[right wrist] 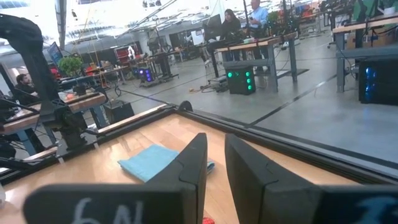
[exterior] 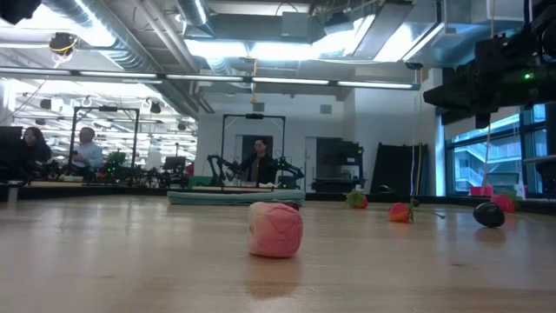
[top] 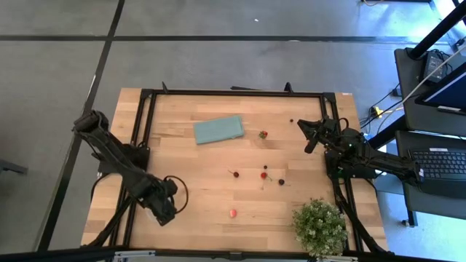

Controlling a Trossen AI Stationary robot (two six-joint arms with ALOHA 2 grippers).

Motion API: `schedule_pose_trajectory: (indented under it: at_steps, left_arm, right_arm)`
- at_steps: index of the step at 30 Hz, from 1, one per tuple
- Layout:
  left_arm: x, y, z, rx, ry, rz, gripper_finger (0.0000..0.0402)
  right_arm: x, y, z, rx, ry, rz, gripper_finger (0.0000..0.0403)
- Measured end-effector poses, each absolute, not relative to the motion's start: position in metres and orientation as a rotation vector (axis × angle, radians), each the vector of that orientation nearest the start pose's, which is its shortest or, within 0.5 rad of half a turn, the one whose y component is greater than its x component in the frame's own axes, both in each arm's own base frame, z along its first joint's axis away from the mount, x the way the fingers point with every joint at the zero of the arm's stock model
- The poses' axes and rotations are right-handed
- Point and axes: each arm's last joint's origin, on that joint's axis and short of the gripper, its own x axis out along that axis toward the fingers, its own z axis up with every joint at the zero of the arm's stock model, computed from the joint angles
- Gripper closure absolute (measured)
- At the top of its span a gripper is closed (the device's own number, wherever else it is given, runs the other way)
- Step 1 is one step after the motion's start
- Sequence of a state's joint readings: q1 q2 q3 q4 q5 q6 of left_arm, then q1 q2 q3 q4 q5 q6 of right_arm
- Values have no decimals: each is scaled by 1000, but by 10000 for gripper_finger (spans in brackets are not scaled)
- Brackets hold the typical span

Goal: Pick and placing Produce into tupperware
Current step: Put the blackberry into the transparent container, then put the peach into the transparent container

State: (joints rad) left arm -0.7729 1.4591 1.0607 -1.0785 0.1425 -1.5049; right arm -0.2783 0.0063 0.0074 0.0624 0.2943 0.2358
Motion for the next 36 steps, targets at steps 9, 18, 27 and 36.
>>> schedule_pose_trajectory:
  at_steps: [9,18,27,36]
  left_arm:
    - [174,-178,204,-693,1585,465,301]
    - [173,-178,203,-699,1612,458,267]
    - [172,-178,203,-713,1650,445,216]
    - [170,-175,226,-714,1639,446,122]
  right_arm:
    - [90,-35,171,230,-131,-562,342]
    - [90,-35,171,232,-132,-562,342]
    - [90,-35,171,233,-132,-562,342]
    - [90,-35,171,233,-132,-562,342]
